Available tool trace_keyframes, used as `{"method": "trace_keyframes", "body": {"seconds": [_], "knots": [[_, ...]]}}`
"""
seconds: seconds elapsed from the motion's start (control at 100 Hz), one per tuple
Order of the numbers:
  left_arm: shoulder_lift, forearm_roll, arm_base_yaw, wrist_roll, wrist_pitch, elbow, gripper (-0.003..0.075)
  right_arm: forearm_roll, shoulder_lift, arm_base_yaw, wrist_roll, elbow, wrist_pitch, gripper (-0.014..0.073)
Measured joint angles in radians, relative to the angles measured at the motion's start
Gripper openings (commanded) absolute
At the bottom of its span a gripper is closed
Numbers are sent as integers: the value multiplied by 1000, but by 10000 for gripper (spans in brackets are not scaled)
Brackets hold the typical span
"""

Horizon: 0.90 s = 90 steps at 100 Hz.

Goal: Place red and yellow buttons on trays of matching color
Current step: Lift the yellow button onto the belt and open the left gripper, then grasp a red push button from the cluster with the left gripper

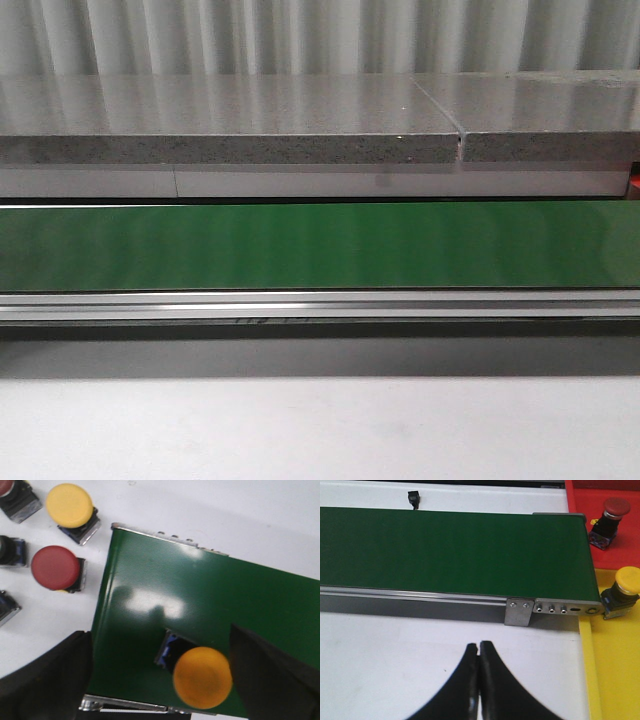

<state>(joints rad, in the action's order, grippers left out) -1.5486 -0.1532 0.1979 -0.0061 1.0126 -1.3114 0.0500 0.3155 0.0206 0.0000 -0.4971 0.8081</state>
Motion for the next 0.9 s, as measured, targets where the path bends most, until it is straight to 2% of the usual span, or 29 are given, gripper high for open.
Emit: {"method": "trace_keyframes", "body": {"seconds": [0.37,0.61,0.9], "knots": [[0,82,155,0,77,20,543,0,0,0,0,0,0,-66],[-10,90,262,0,21,95,543,0,0,0,0,0,0,-66],[-131,94,295,0,-93,96,543,0,0,0,0,0,0,-66]]}}
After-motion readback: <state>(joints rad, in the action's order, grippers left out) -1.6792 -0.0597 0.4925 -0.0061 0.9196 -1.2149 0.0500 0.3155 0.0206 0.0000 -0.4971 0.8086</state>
